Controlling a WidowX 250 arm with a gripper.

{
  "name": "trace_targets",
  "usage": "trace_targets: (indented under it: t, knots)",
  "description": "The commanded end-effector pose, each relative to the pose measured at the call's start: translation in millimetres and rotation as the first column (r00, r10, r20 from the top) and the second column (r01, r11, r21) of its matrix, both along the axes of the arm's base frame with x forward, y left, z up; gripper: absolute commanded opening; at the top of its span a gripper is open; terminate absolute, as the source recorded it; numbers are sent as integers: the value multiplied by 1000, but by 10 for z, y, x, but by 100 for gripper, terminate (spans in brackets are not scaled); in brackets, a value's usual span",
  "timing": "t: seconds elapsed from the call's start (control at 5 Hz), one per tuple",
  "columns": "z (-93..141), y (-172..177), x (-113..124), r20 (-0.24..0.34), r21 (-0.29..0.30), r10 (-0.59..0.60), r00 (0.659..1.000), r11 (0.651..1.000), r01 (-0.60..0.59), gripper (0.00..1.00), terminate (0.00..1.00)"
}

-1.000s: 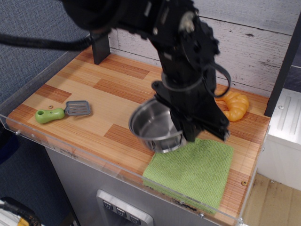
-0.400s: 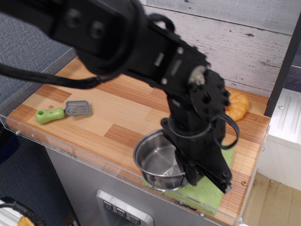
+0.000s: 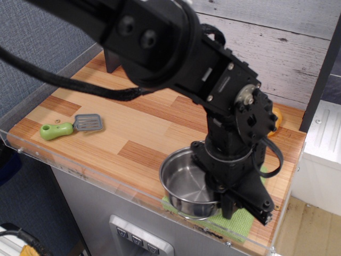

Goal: Place pot far right on top of green cloth

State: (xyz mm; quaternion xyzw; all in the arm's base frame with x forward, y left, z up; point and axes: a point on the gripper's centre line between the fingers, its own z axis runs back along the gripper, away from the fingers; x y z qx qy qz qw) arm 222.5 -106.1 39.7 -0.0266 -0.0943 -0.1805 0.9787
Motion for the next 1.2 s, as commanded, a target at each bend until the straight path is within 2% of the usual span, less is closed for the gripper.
trace_targets:
  t: [0.0, 0.4, 0.6, 1.0]
  knots:
    - [91, 118, 17, 31, 16, 39, 999, 999, -40, 100, 0]
    - [115, 133, 2, 31, 21, 47, 998, 999, -48, 100, 0]
    - [295, 157, 46, 49, -22, 79, 996, 997, -78, 100, 0]
    - [1072, 261, 103, 157, -127, 164, 974, 981, -145, 100, 0]
